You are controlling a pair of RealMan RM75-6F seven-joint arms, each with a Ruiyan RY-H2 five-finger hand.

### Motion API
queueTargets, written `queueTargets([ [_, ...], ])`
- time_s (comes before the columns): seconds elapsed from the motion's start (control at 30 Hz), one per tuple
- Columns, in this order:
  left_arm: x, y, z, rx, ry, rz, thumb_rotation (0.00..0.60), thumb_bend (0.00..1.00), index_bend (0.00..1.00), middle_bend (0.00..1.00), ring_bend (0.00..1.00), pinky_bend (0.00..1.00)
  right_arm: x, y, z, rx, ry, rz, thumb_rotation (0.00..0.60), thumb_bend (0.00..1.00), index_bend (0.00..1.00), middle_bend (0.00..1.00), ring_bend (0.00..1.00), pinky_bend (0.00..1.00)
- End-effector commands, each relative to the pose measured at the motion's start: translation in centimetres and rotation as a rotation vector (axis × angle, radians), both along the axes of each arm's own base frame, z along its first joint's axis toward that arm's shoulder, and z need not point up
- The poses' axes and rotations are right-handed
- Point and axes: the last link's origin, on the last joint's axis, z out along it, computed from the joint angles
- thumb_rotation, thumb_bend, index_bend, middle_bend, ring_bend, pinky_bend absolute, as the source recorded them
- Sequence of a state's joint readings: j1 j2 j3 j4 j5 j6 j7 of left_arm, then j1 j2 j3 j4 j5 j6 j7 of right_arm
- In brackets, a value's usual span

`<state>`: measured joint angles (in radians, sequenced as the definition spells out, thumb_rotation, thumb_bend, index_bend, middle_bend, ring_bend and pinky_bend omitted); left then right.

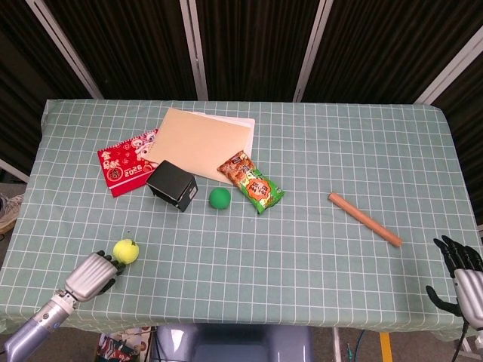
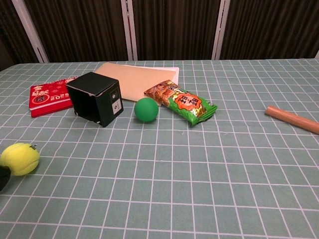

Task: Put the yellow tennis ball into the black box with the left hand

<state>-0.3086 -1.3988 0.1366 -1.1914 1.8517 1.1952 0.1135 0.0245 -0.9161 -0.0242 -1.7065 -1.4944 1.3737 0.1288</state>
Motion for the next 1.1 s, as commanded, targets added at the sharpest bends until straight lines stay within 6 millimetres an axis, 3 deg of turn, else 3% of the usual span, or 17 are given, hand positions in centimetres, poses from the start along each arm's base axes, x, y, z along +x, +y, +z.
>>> queueTargets([
  [0.03,0.4,0.5,-0.3,-0.001,-0.001,-0.005,0.600,0.34,0.50,0.62,0.57,0.55,-0.1,-0.1,0.1,-0.003,-0.001,-0.004,0.600,0.36,0.00,0.00,0.00,0.00],
  [0.47,1.5,3.8,-1.2,0.009,-0.007,0.007,0.600,0.34,0.48,0.56,0.52,0.47,-0.4,-0.2,0.4,-0.014,-0.001,-0.017,0.600,0.36,0.00,0.00,0.00,0.00],
  [1.1,4.6,8.0,-4.0,0.006,-0.082,0.000,0.600,0.34,0.43,0.50,0.46,0.37,-0.8,-0.1,1.3,-0.041,-0.011,-0.033,0.600,0.36,0.00,0.00,0.00,0.00],
])
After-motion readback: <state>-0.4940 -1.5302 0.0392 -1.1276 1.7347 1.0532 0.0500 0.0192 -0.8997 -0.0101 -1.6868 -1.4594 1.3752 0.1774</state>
